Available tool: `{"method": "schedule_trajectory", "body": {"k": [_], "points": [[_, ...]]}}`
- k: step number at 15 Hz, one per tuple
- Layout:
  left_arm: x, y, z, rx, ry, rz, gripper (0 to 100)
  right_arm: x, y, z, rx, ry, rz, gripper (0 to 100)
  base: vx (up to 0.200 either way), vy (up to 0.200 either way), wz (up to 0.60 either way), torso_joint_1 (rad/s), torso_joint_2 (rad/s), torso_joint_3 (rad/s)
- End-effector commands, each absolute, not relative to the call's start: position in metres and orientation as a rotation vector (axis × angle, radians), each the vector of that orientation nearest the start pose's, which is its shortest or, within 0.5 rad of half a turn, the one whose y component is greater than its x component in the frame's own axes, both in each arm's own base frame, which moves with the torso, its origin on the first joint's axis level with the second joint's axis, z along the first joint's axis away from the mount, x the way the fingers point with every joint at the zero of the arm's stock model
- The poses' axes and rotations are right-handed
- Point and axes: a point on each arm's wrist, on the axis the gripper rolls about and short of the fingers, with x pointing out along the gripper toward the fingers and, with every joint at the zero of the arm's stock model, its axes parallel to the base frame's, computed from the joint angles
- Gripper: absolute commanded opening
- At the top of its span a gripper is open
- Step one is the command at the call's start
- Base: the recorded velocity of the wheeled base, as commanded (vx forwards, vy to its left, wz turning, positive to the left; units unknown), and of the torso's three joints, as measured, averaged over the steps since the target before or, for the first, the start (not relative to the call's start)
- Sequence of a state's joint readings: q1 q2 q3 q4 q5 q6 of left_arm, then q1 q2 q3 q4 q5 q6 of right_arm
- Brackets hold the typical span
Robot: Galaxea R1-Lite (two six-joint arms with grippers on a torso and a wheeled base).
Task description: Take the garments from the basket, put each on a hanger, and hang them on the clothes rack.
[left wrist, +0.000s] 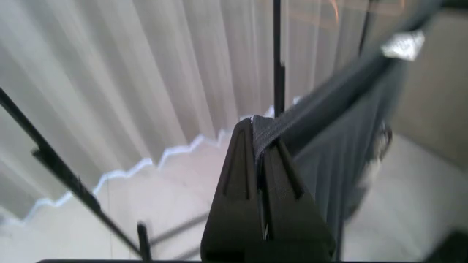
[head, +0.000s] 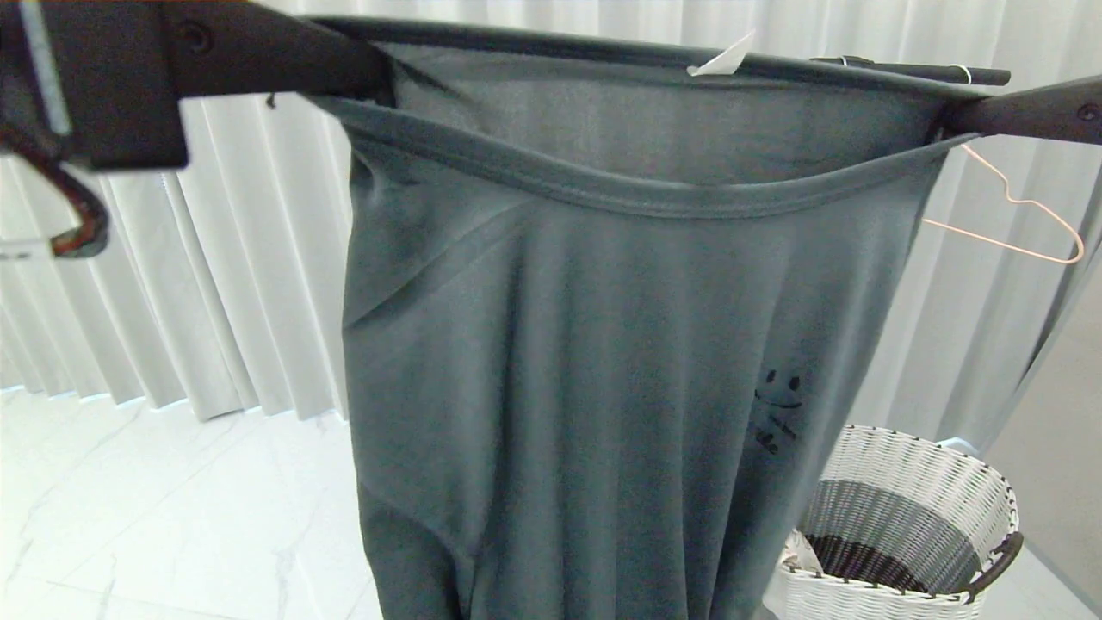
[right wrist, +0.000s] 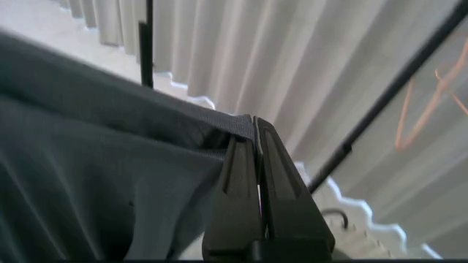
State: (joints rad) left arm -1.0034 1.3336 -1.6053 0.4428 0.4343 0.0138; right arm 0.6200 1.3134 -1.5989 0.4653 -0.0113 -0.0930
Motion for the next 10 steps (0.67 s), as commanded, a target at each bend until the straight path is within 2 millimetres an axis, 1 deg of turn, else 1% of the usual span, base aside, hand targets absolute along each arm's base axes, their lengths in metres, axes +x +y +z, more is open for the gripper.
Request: {"method": "schedule_trajectory", "body": {"k": [1, 4, 10], "points": [[0.1183, -0.1588, 0.3868, 0.152, 0.145, -0.542, 0, 0.1145, 0.0802, 0.4002, -0.136, 0.113, 0.610, 0, 0.000, 0.000, 0.00, 0.000, 0.00, 0.000], [0.1198, -0.1615, 0.3850, 0.156, 0.151, -0.540, 0, 0.1103, 0.0787, 0.3990, -0.137, 0.114, 0.617, 0, 0.000, 0.000, 0.00, 0.000, 0.00, 0.000], [0.1189, -0.1622, 0.3850, 0.159, 0.149, -0.543, 0, 0.1114, 0.0796, 0.3987, -0.162, 0.105, 0.621, 0, 0.000, 0.000, 0.00, 0.000, 0.00, 0.000]]}}
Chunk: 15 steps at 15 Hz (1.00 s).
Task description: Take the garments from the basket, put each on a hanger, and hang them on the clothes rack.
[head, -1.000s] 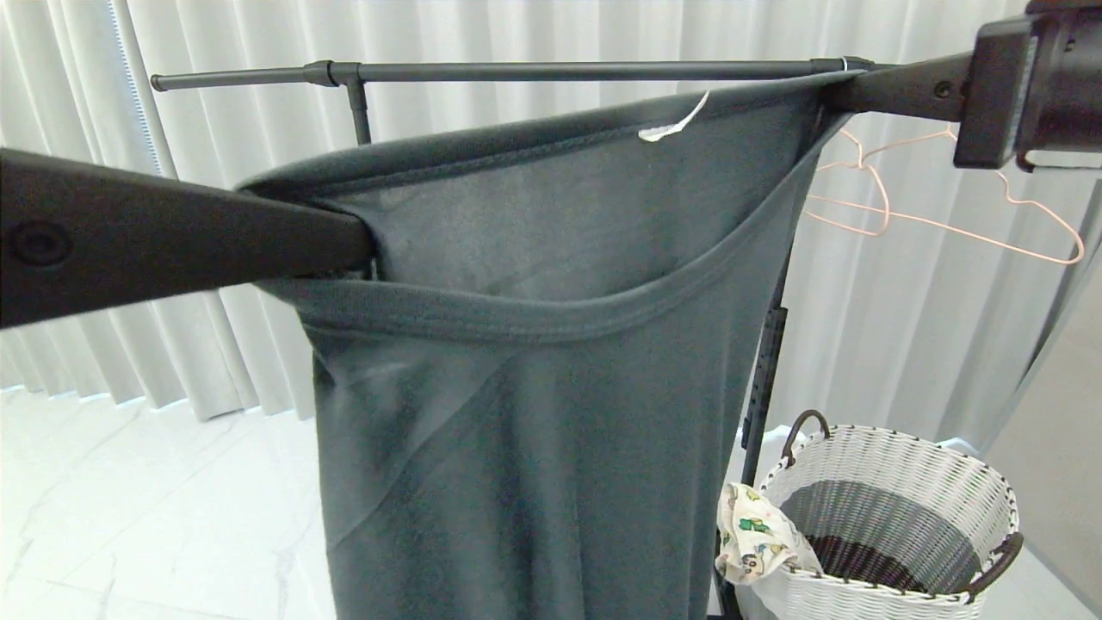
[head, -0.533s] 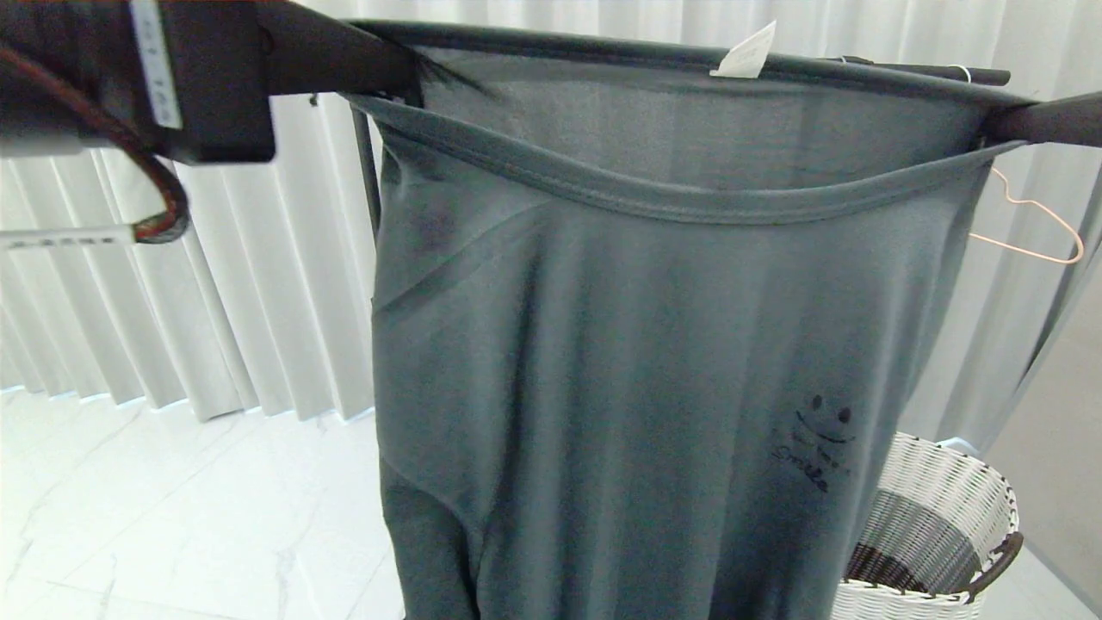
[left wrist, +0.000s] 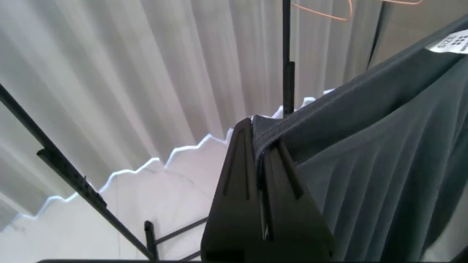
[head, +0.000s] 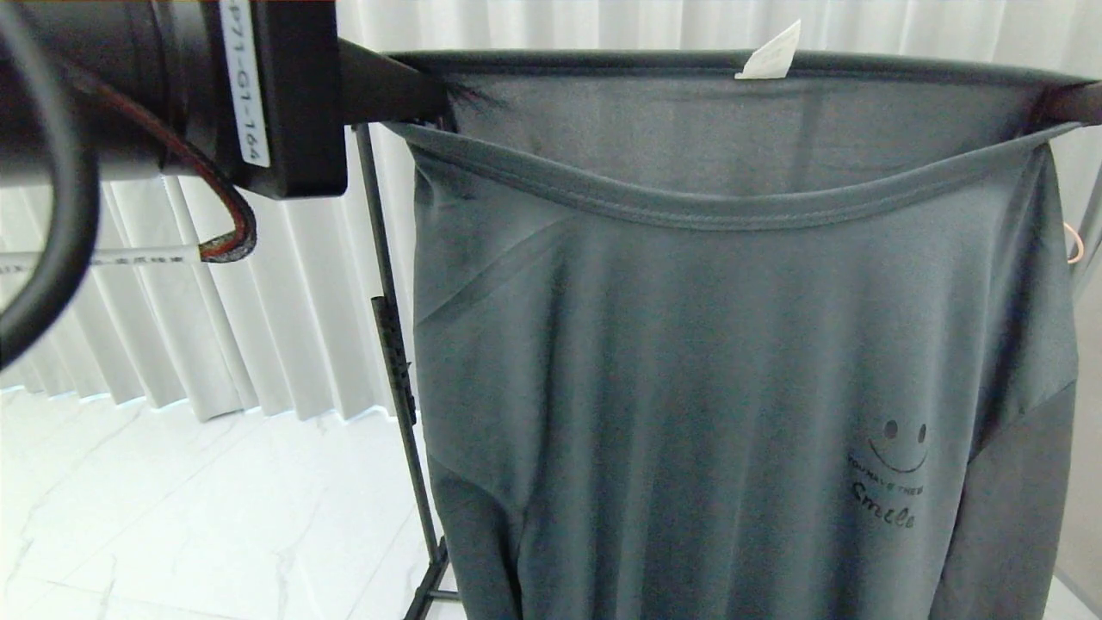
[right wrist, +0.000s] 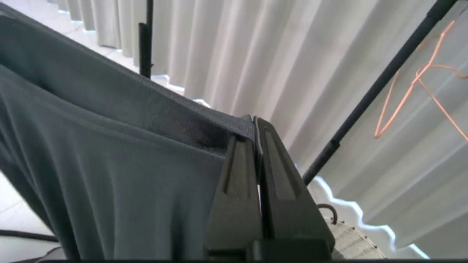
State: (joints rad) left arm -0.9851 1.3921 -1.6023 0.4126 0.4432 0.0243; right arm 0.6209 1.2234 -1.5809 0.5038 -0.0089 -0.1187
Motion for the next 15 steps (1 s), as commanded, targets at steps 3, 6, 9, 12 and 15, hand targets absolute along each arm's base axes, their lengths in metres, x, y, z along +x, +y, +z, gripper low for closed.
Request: {"method": "schedule_trajectory", "body": {"k": [3, 6, 9, 12, 15], "points": [[0.112, -0.167, 0.385, 0.166, 0.146, -0.558, 0, 0.113, 0.081, 0.395, -0.166, 0.123, 0.629, 0, 0.000, 0.000, 0.00, 0.000, 0.00, 0.000], [0.110, -0.176, 0.381, 0.182, 0.156, -0.575, 0, 0.108, 0.089, 0.392, -0.170, 0.127, 0.716, 0, 0.000, 0.000, 0.00, 0.000, 0.00, 0.000], [0.111, -0.177, 0.380, 0.185, 0.159, -0.573, 0, 0.103, 0.086, 0.389, -0.168, 0.133, 0.719, 0, 0.000, 0.000, 0.00, 0.000, 0.00, 0.000], [0.113, -0.178, 0.379, 0.188, 0.161, -0.564, 0, 0.088, 0.074, 0.371, -0.179, 0.169, 0.725, 100, 0.000, 0.000, 0.00, 0.000, 0.00, 0.000], [0.116, -0.180, 0.376, 0.205, 0.164, -0.475, 0, 0.069, 0.058, 0.351, -0.185, 0.183, 0.729, 100, 0.000, 0.000, 0.00, 0.000, 0.00, 0.000]]}}
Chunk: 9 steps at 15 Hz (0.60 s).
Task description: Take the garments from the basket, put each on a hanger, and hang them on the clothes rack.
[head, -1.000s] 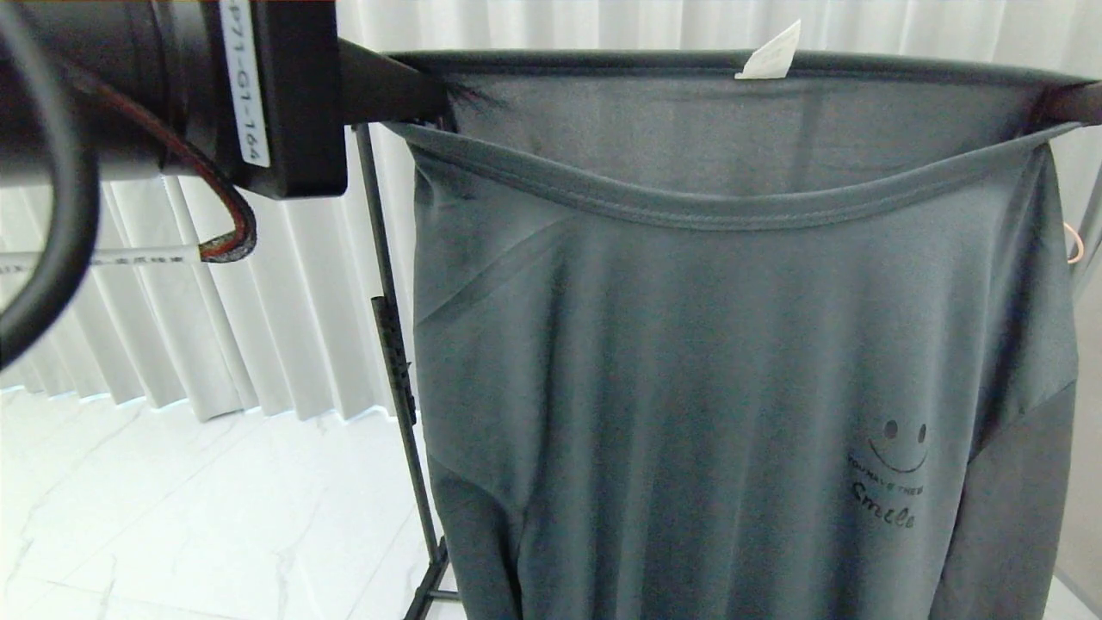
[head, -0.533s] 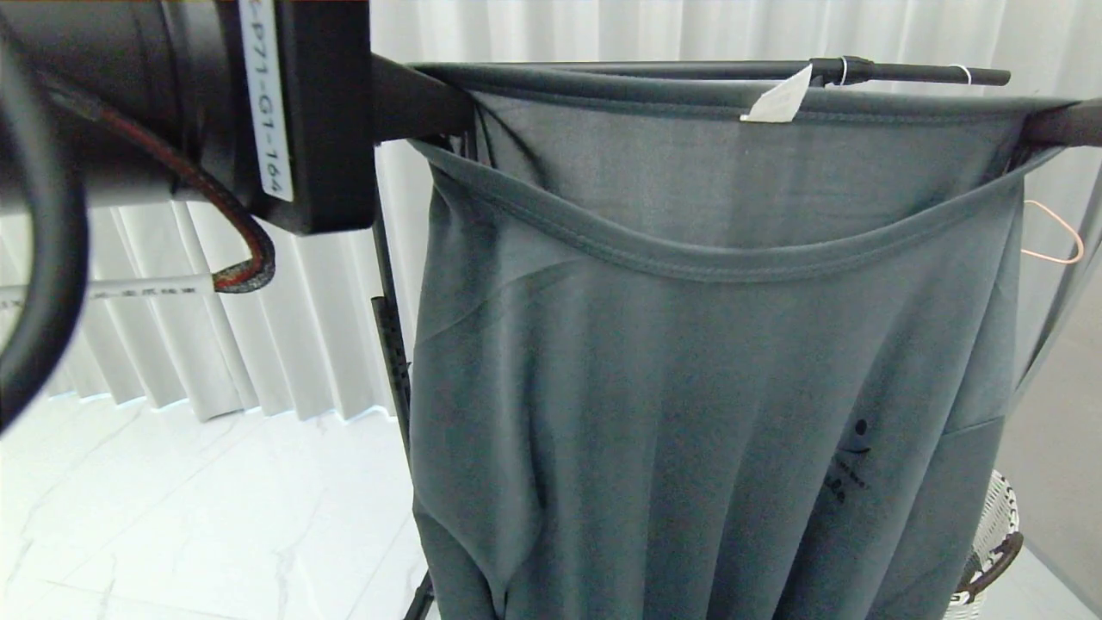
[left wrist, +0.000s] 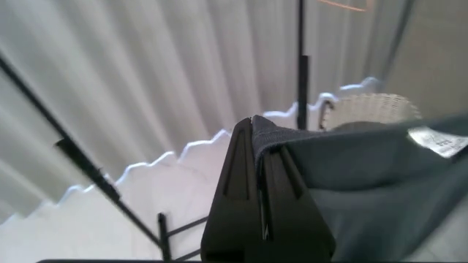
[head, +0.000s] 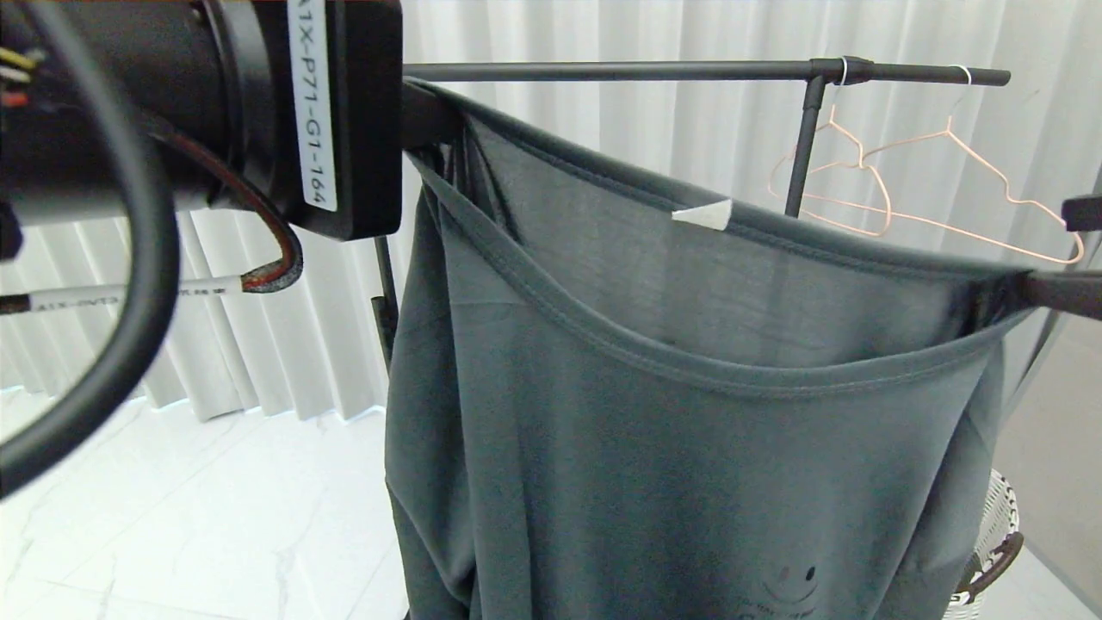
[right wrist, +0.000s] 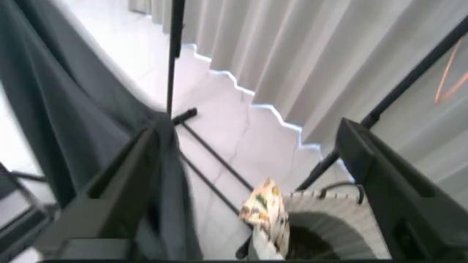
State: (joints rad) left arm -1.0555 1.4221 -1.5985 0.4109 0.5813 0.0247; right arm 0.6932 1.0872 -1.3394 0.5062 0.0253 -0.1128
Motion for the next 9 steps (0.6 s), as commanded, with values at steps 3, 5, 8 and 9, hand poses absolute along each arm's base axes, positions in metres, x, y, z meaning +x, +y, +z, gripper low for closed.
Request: {"method": "schedule_trajectory", "body": {"k": [3, 5, 8, 9], "points": [[0.134, -0.180, 0.366, 0.238, 0.196, -0.342, 0, 0.062, 0.048, 0.354, -0.168, 0.156, 0.686, 100, 0.000, 0.000, 0.00, 0.000, 0.00, 0.000], [0.138, -0.182, 0.363, 0.247, 0.202, -0.315, 0, 0.065, 0.046, 0.355, -0.162, 0.148, 0.645, 100, 0.000, 0.000, 0.00, 0.000, 0.00, 0.000], [0.136, -0.176, 0.365, 0.266, 0.188, -0.251, 0, 0.092, 0.030, 0.345, -0.204, 0.229, 0.352, 100, 0.000, 0.000, 0.00, 0.000, 0.00, 0.000], [0.135, -0.173, 0.366, 0.279, 0.182, -0.216, 0, 0.102, 0.022, 0.342, -0.256, 0.254, 0.262, 100, 0.000, 0.000, 0.00, 0.000, 0.00, 0.000]]}}
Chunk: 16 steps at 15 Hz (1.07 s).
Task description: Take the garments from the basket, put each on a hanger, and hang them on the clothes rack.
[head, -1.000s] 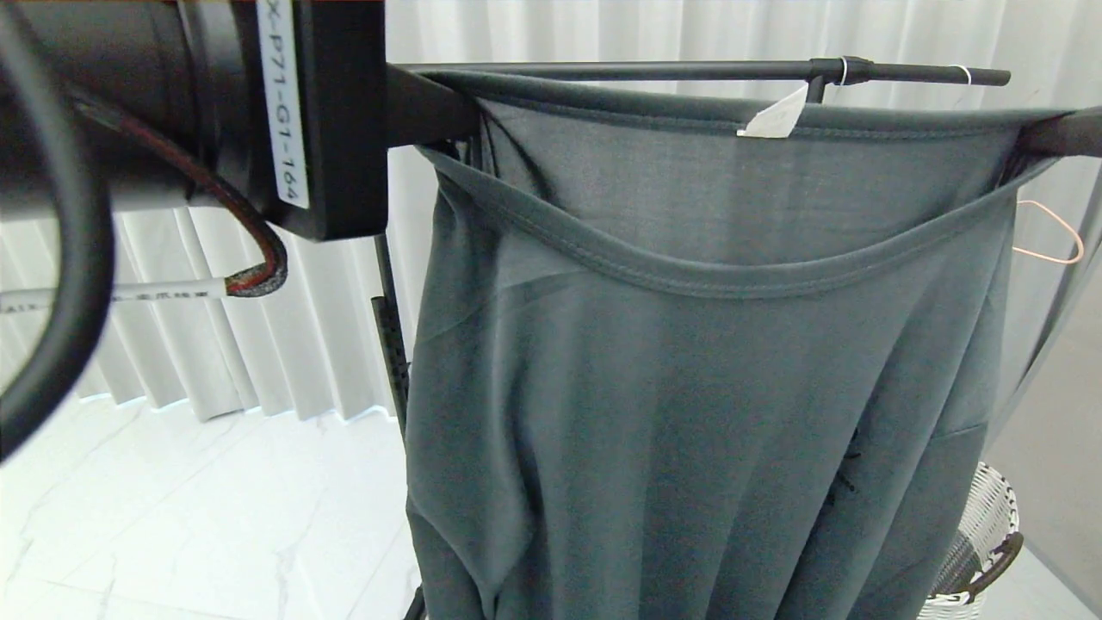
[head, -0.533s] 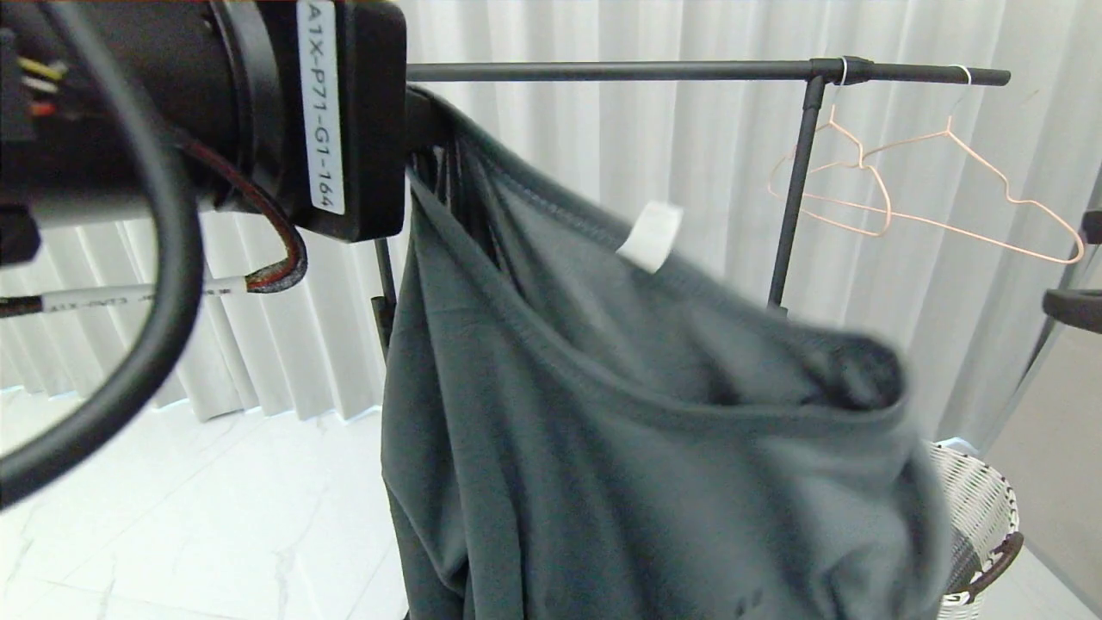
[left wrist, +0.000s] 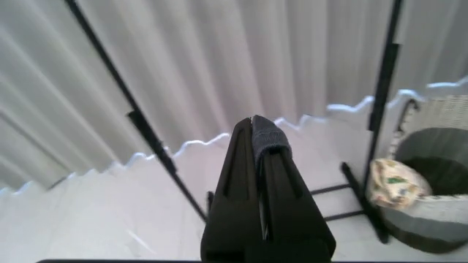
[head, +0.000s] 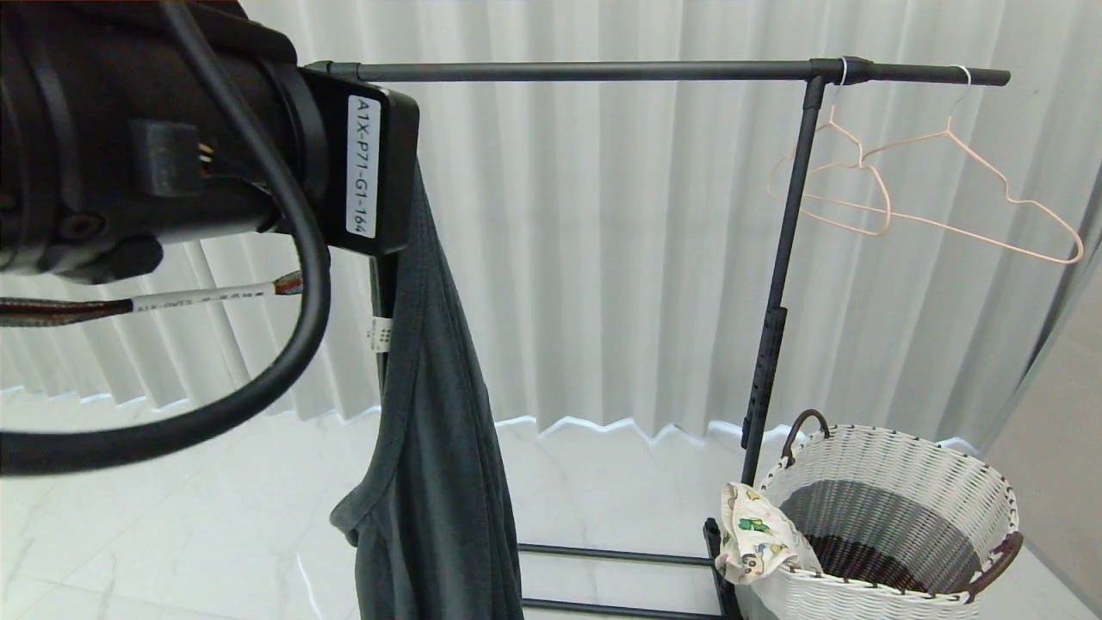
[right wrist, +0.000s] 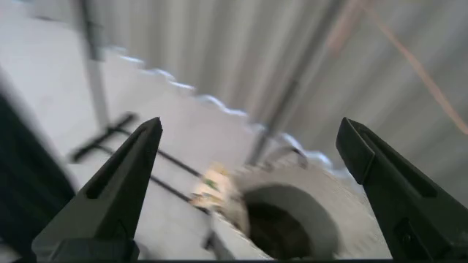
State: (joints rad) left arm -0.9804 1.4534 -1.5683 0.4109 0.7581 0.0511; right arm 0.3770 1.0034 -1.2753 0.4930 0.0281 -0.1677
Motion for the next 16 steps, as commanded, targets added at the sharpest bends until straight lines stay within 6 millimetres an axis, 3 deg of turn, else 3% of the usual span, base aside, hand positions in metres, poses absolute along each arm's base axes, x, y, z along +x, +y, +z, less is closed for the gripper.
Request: {"method": "schedule_trajectory", "body": {"k": [1, 6, 12, 16], "points": [[0.135, -0.168, 0.367, 0.284, 0.177, -0.195, 0, 0.108, 0.016, 0.340, -0.293, 0.273, 0.211, 100, 0.000, 0.000, 0.00, 0.000, 0.00, 0.000], [0.138, -0.127, 0.356, 0.359, 0.210, -0.070, 0, 0.115, 0.005, 0.324, -0.399, 0.361, 0.049, 100, 0.000, 0.000, 0.00, 0.000, 0.00, 0.000], [0.139, -0.108, 0.360, 0.333, 0.204, 0.010, 0, 0.124, 0.007, 0.327, -0.377, 0.310, 0.087, 100, 0.000, 0.000, 0.00, 0.008, -0.01, -0.006], [0.138, -0.107, 0.360, 0.332, 0.203, 0.010, 0, 0.126, 0.007, 0.327, -0.376, 0.310, 0.095, 100, 0.000, 0.000, 0.00, 0.168, -0.19, -0.184]]}}
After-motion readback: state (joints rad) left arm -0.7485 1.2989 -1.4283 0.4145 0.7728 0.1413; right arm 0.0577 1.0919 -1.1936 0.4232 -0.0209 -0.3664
